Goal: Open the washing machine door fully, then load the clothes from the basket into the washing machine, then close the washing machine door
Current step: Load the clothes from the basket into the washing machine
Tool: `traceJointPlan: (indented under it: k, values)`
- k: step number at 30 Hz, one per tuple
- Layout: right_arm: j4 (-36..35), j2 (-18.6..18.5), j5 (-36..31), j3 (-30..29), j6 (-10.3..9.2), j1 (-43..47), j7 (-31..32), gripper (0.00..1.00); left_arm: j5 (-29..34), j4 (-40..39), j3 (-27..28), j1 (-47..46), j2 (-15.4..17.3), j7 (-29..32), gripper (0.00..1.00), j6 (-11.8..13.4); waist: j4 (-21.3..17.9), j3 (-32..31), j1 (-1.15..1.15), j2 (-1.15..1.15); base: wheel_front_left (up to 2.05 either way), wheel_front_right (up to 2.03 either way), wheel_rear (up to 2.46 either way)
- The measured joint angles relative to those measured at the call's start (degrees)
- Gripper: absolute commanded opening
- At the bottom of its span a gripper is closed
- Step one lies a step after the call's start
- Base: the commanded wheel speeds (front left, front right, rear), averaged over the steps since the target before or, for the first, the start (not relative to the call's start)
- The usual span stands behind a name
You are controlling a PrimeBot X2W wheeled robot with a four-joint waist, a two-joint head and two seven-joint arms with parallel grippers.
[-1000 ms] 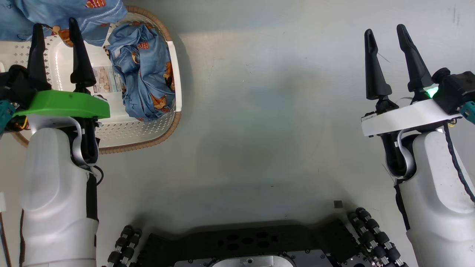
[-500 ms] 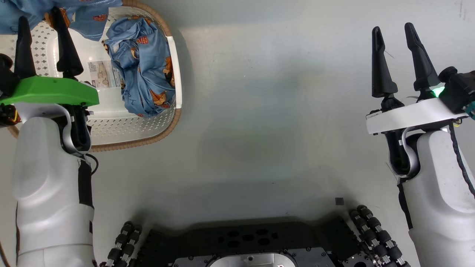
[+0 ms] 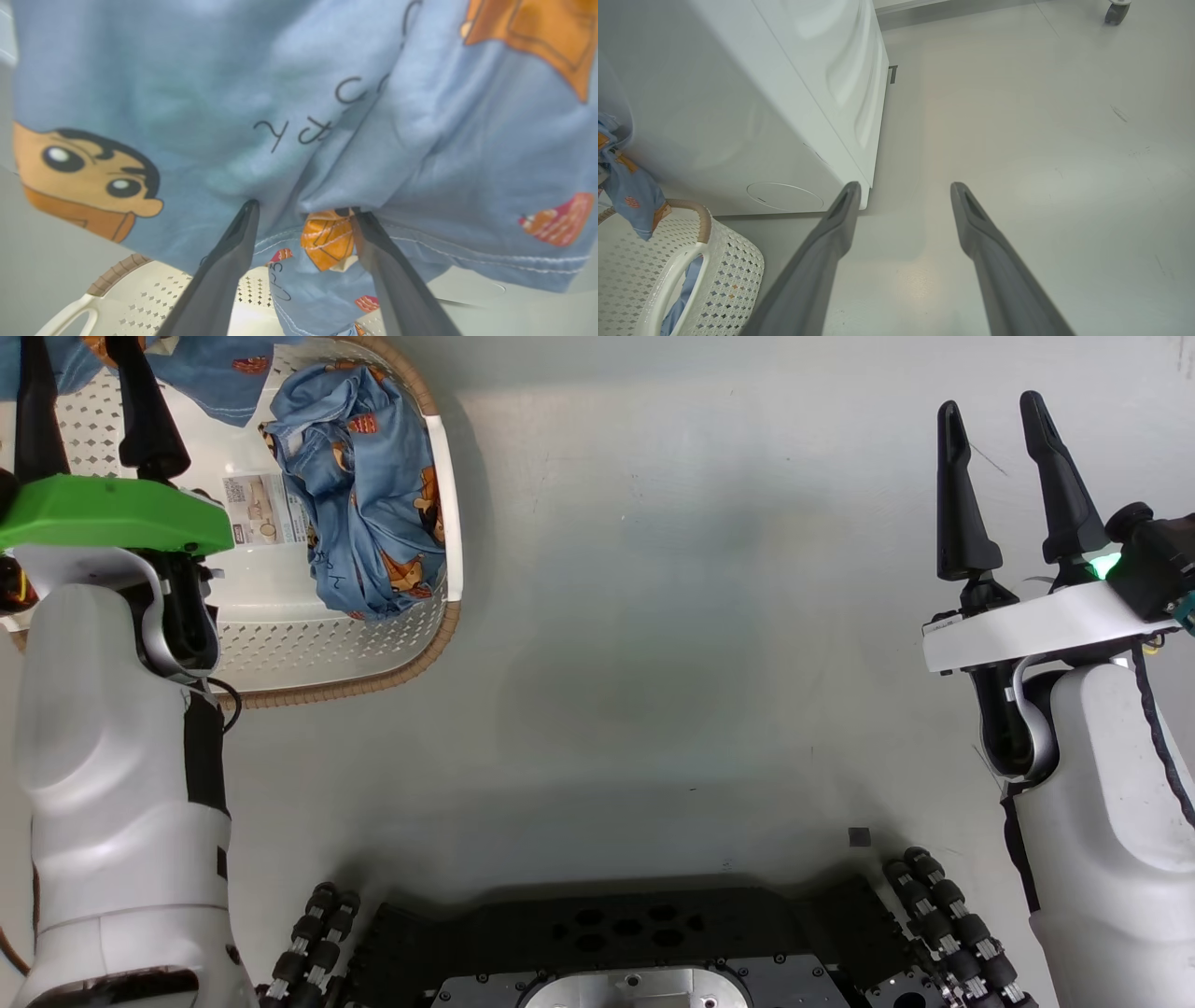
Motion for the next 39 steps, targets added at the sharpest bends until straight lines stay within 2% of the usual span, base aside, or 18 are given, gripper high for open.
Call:
traceJointPlan:
  k: [16,18,19,20,28,32,39]
  values:
    - [-0.2,0.0,0.0,-0.1,0.00,-0.4,0.0,1.00,-1.2,1.8,-2.0,-5.3,1.8,0.0,1.00,-0.4,-0.1,1.5,0.00,0.00,0.00,0.00,0.00]
    - [-0.2,0.0,0.0,-0.1,0.00,-0.8,0.0,1.00,-1.2,1.8,-2.4,-5.5,1.8,0.0,0.41,-0.4,-0.1,1.5,0.00,0.00,0.00,0.00,0.00]
    - [-0.2,0.0,0.0,-0.1,0.00,-0.9,0.0,1.00,-1.3,1.9,-2.5,-5.5,1.7,0.0,0.16,-0.4,-0.1,1.5,0.00,0.00,0.00,0.00,0.00]
    - [-0.2,0.0,0.0,-0.1,0.00,-0.9,0.0,1.00,-1.8,1.8,-3.1,-5.5,1.8,0.0,0.00,-0.5,-0.1,1.5,0.00,0.00,0.00,0.00,0.00]
    - [0.0,0.0,0.0,-0.3,0.00,-0.9,0.0,1.00,-4.9,0.8,-7.0,-5.5,1.8,0.0,0.00,-0.6,0.2,0.4,0.00,0.00,0.00,0.00,0.00]
    - [0.2,0.0,0.0,-0.3,0.00,-0.9,0.0,1.00,-5.1,0.0,-8.0,-5.2,3.3,0.0,0.00,-0.6,0.3,-0.4,0.00,0.00,0.00,0.00,0.00]
    - [0.7,0.0,0.3,-0.4,0.00,-0.9,0.0,1.00,-5.2,-1.9,-9.5,-2.6,3.7,0.0,0.00,-0.6,0.4,-1.8,0.00,0.00,0.00,0.00,0.00]
